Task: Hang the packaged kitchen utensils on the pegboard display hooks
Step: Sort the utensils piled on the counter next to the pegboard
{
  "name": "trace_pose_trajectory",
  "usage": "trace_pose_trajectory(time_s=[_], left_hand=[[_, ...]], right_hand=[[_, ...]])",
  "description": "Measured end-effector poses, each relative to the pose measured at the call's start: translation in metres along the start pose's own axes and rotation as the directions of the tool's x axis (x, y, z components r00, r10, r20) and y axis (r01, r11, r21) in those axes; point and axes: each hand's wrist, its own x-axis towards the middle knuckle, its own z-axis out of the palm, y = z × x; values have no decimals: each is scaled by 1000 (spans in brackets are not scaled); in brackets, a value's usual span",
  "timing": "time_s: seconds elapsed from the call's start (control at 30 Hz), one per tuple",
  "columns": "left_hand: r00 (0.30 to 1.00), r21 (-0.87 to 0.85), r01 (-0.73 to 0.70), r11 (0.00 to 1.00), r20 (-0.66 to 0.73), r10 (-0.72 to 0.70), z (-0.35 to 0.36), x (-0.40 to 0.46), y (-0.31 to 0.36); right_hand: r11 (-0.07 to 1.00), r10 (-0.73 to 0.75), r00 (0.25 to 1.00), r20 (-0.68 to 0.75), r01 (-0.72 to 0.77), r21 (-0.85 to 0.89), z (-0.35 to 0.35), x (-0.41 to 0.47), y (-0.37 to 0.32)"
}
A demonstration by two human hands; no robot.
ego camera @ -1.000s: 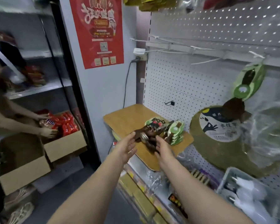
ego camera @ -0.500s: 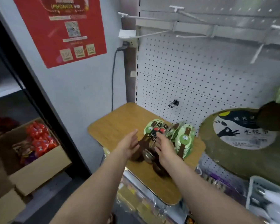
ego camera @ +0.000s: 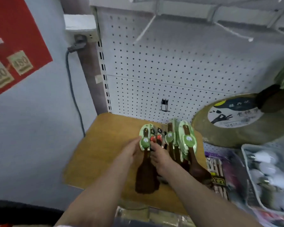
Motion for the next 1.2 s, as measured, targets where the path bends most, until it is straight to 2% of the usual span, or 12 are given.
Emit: trace_pose_trajectory(time_s=[0.1,0.2,0.43,0.6,0.83,0.97,1.2], left_hand=[[999,72,-2,997,37,-1,-8,17,5],[997,91,9,996,71,-15,-14,33,9],[991,102,34,994,124,-47,-21,48,8],[989,90,45,995,136,-57,-33,52,11],[987,83,68,994,137,-79,-59,64,12],[988,77,36,996,145,-47,-68,67,11],[1000,98,-16,995,-8,16,-80,79,11]], right_hand=[[999,-6,999,-35,7,39,17,12,9],[1000,25,994,-110,-26,-12,25,18,8],[998,22,984,-177,-33,-56,31,17,6],[998,14,986,-169,-26,-64,45,21,11],[999,-6,996,-86,9,35,67,25,17],[999,-38,998,-53,40,35,74,28,21],[996,-55,998,-43,58,66,87,26,29]])
